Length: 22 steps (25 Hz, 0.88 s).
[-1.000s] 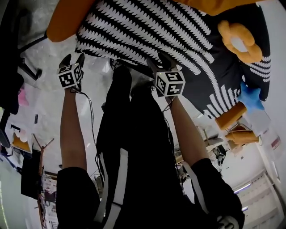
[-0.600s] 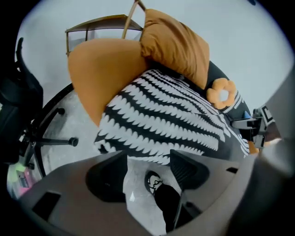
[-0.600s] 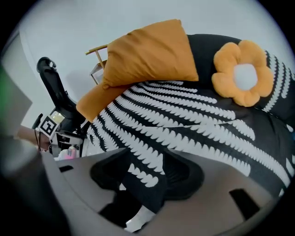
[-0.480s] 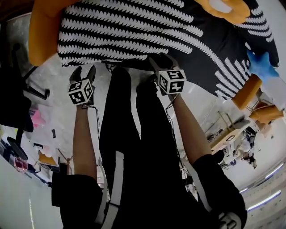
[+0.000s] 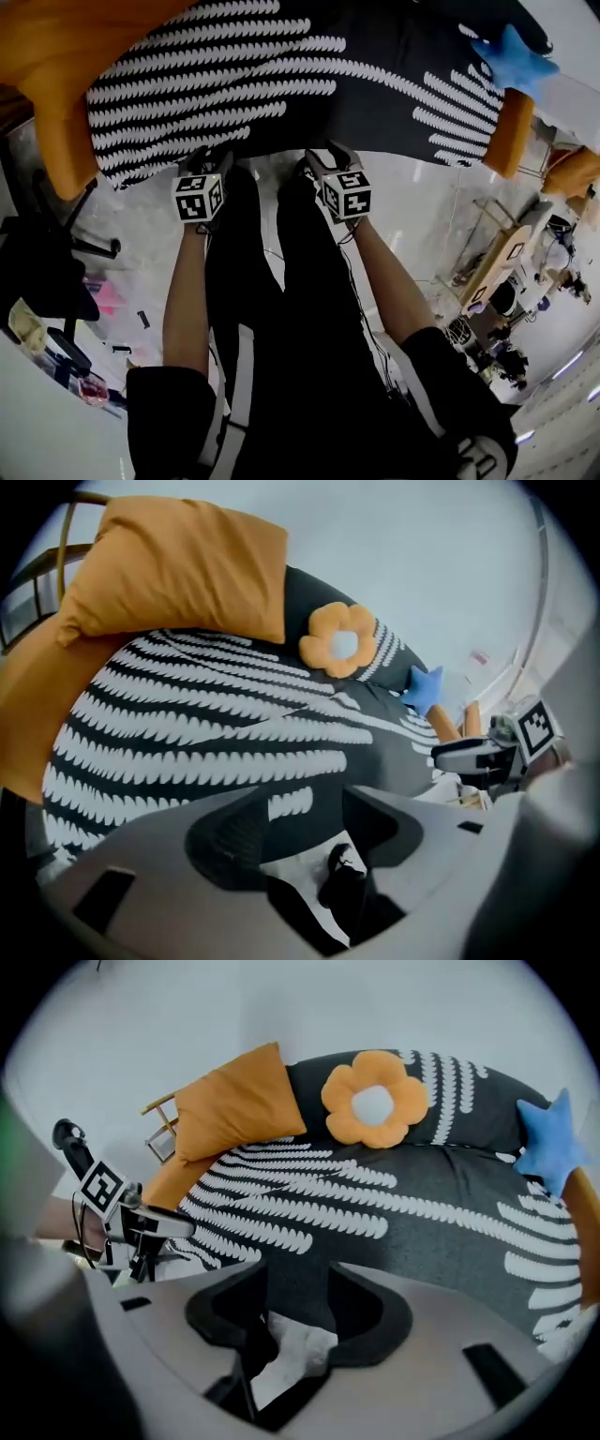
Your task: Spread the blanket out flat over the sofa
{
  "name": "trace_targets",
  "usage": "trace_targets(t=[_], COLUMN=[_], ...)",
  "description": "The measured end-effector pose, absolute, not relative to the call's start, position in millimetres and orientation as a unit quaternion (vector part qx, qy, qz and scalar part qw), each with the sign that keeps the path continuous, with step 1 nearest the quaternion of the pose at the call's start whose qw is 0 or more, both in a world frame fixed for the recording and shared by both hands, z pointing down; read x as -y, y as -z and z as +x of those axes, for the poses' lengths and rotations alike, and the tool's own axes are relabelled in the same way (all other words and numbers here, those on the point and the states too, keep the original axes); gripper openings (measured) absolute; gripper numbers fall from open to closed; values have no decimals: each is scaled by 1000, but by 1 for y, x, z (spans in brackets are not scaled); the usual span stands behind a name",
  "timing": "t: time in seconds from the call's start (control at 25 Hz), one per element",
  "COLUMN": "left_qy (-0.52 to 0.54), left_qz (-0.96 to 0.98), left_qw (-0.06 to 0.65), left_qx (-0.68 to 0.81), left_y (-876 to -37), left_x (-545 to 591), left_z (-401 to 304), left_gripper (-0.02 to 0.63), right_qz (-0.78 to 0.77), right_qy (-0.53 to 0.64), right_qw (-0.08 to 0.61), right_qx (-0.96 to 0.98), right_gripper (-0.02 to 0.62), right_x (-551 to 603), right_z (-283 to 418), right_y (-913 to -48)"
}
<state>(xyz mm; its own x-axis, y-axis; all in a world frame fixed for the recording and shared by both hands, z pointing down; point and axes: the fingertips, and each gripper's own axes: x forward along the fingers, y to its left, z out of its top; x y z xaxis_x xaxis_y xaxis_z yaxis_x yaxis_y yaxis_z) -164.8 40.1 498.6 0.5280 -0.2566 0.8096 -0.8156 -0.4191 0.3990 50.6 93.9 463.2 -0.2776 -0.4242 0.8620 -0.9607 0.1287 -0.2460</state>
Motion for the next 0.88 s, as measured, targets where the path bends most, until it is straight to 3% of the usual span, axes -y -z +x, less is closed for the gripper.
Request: trace_targets(t=[0.04,0.16,0.76,0.88], left_qy=[-342,-343,-242,-222], left_qz=[779,798,844,864], left_qw=[408,391,346,293], left_qx=[332,305,330,343], left_y=[-485,-428,-217,-169], left_x=[-43,-65,-45,-37], left_z=[-150,-111,-21,-16], left_gripper=[235,41,23,21], right_qz=[514,517,563,591], right_qy=[-415,-410,-335,-296], right_qw=[320,338,230,200], right_qx=[679,671,720,723], right_gripper=[191,9,8,8], right_x=[-99,-124,-93,-83], right_z=[61,88,107,114], right_y=[-453,-417,-220,-172])
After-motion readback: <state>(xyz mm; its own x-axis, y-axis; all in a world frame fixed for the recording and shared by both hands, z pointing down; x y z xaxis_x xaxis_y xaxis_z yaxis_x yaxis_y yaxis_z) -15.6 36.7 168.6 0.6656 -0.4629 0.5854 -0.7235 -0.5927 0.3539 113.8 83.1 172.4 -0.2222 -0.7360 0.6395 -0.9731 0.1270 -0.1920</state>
